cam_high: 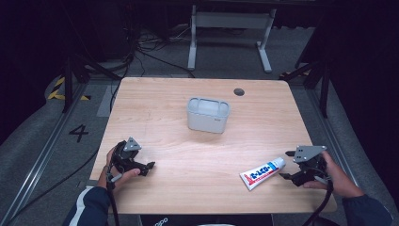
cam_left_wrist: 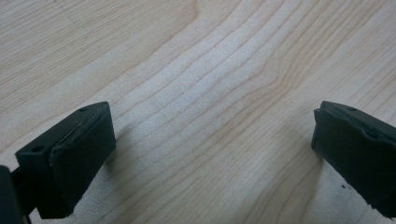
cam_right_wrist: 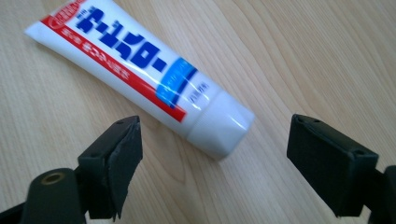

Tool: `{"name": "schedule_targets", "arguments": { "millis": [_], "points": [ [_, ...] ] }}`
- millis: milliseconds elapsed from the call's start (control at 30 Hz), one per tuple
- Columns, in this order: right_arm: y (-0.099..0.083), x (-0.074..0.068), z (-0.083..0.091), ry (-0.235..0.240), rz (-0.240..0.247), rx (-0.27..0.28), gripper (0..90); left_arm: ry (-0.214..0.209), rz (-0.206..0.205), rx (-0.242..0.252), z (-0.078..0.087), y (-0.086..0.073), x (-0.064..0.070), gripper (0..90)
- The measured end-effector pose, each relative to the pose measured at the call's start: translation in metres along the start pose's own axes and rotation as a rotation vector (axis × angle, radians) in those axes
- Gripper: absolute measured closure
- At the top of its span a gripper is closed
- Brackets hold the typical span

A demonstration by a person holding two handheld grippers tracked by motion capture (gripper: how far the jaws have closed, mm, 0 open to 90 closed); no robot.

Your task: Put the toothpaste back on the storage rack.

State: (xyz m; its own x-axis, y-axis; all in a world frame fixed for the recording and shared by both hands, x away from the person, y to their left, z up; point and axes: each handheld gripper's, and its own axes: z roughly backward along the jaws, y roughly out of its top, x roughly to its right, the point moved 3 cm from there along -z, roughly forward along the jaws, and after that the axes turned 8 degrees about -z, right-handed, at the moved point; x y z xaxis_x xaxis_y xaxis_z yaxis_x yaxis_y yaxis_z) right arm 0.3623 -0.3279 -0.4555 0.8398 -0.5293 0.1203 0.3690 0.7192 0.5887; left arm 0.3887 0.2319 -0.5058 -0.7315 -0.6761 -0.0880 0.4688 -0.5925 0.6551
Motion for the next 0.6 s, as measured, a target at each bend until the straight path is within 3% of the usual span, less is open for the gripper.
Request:
{"name": "schedule_targets", "arguments": {
  "millis": [133, 167, 600],
  "points": [
    [0.010, -0.008, -0.004, 0.028, 0.052, -0.021, 19.9, 0.001, 0.000, 0.000, 0.000, 0.000, 0.000, 0.1],
    [0.015, -0.012, -0.006, 0.040, 0.085, -0.036, 20.1, 0.001, -0.001, 0.000, 0.000, 0.000, 0.000, 0.1],
    [0.039, -0.030, -0.025, 0.116, 0.208, -0.131, 20.6, 0.002, 0.003, 0.001, 0.000, 0.000, 0.000, 0.1]
  ]
}}
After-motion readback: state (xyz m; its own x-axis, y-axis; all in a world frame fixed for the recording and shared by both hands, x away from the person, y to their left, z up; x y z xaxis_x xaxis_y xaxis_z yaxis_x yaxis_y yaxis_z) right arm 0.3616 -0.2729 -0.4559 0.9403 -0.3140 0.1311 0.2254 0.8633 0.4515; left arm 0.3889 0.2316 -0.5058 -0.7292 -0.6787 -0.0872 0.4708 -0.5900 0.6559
